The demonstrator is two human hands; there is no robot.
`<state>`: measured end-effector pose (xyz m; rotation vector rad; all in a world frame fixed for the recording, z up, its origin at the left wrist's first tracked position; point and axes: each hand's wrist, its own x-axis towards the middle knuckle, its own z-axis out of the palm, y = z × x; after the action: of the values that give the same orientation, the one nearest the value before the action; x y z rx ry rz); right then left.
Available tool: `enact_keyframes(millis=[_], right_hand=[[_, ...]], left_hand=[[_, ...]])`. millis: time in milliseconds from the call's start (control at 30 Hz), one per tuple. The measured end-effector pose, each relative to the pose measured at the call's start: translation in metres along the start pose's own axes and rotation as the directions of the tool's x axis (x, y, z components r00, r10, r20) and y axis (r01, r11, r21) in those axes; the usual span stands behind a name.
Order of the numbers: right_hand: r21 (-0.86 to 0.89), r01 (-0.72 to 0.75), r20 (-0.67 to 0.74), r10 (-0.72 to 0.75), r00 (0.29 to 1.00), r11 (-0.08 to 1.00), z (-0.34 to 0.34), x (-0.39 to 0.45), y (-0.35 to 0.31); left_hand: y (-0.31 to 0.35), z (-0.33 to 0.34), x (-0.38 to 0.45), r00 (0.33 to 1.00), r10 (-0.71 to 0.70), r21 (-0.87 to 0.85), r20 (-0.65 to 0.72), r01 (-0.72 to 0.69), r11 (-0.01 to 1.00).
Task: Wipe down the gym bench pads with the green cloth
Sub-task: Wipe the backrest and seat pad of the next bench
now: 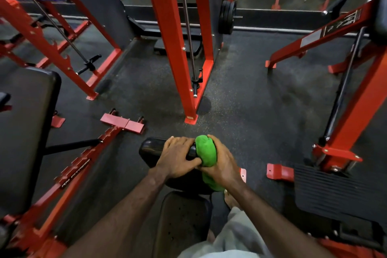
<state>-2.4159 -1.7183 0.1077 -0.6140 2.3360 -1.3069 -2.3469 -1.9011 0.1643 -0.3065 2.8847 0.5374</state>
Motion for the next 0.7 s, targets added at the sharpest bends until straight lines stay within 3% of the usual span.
enact_keyframes(millis=[133, 233, 367, 433, 500, 567, 700], right_hand=[[0.068, -0.015, 0.086, 0.009, 0.996, 0.998, -0.008, -0.007, 0.016], [-0.01, -0.083, 0.142, 0.083, 0.986, 0.997, -0.017, -0.011, 0.012], [-0.121, 0.111, 0.003, -0.111, 0.994, 0.987, -0.014, -0.001, -0.031], [-0.186, 0.289, 0.076, -0.28, 0.957, 0.939, -0.005, 0.009, -0.057], [-0.359, 0.386, 0.218, -0.326, 0.92, 0.85, 0.008, 0.021, -0.08], [-0.491, 0.313, 0.225, -0.229, 0.947, 0.813, 0.017, 0.031, -0.092], [-0.509, 0.125, 0.112, -0.078, 0.991, 0.852, 0.018, 0.034, -0.095]], left_hand=[[-0.001, -0.005, -0.001, 1.0, 0.021, -0.09, 0.01, -0.02, 0.996], [-0.015, -0.013, -0.001, 0.997, -0.025, -0.169, -0.069, 0.013, 0.986], [-0.049, -0.015, -0.012, 0.923, -0.265, -0.231, -0.279, 0.203, 0.952], [-0.062, -0.011, -0.019, 0.905, -0.336, -0.283, -0.26, 0.262, 0.923], [-0.069, -0.008, -0.026, 0.897, -0.391, -0.33, -0.207, 0.312, 0.891], [-0.072, -0.006, -0.03, 0.865, -0.464, -0.437, -0.192, 0.348, 0.829], [-0.081, -0.005, -0.044, 0.814, -0.571, -0.608, -0.113, 0.398, 0.687]])
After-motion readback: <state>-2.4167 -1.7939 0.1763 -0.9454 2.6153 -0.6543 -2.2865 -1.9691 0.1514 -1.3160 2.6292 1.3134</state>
